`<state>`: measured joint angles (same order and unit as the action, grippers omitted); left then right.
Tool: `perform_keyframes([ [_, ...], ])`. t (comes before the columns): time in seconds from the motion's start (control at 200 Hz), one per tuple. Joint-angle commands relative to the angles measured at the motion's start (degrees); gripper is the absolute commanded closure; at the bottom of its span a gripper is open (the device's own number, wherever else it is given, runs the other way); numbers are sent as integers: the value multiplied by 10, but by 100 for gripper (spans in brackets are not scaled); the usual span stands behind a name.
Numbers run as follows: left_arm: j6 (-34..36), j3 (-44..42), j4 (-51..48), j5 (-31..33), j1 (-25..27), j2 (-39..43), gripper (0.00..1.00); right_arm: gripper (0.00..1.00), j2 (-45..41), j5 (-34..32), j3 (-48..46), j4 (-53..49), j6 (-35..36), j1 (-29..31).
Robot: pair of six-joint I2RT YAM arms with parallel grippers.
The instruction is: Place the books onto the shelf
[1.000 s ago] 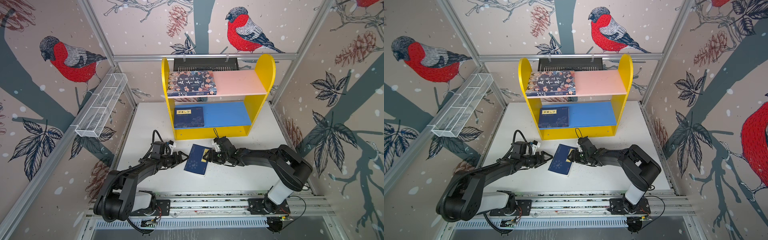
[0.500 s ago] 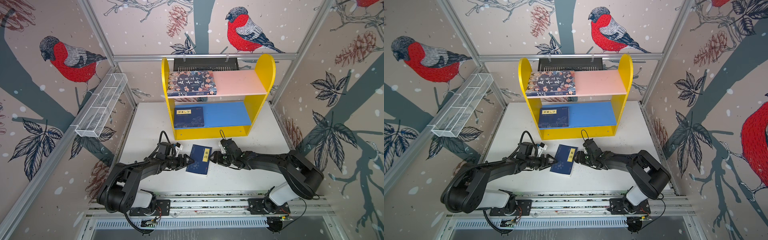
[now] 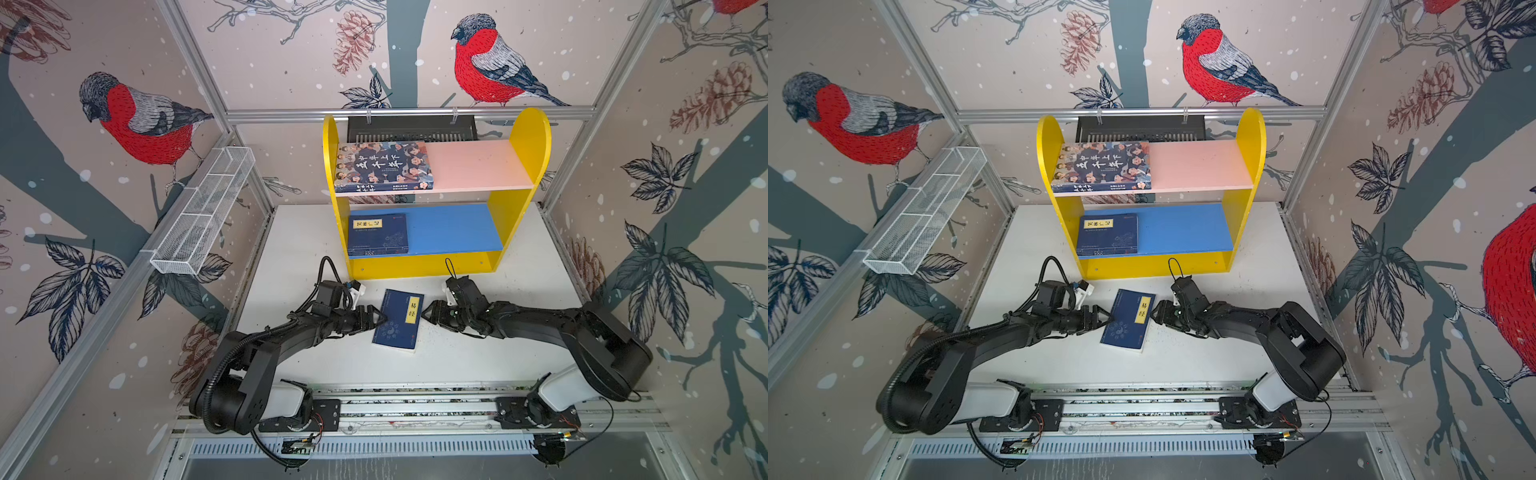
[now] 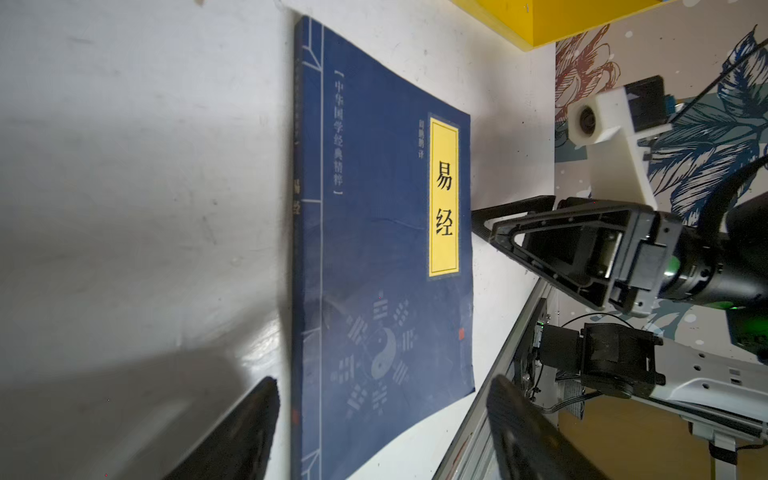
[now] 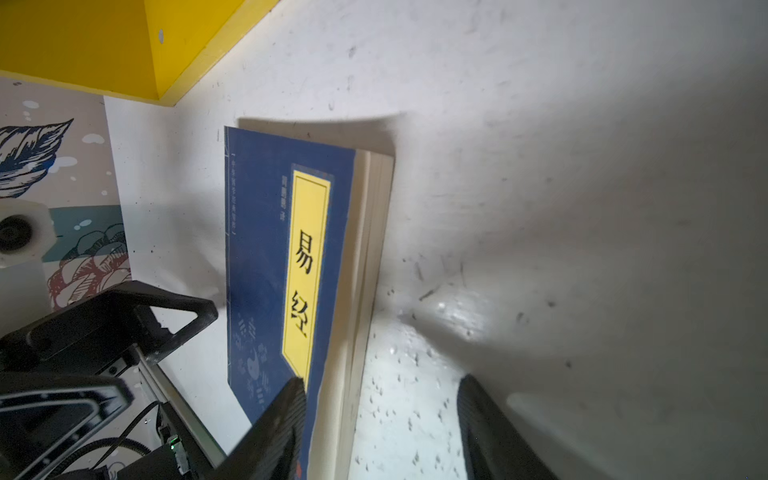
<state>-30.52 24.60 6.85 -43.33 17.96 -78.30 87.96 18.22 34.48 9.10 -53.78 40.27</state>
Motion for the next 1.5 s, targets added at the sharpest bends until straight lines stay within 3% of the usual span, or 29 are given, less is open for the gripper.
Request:
perform_keyframes([
  [0.0, 18, 7, -2, 3, 1, -14, 21, 39, 7, 20, 0, 10, -1, 6],
  [0.7, -24, 6, 84, -83, 8, -76, 22, 39, 92, 60, 40, 39, -14, 26],
  [1.196, -23, -25, 88, -58, 8, -28, 19, 40, 106, 87, 57, 23, 6, 43],
  [1.496, -19, -26, 86, -27, 8, -18, 19, 40, 106, 37, 74, -35, 1, 47],
])
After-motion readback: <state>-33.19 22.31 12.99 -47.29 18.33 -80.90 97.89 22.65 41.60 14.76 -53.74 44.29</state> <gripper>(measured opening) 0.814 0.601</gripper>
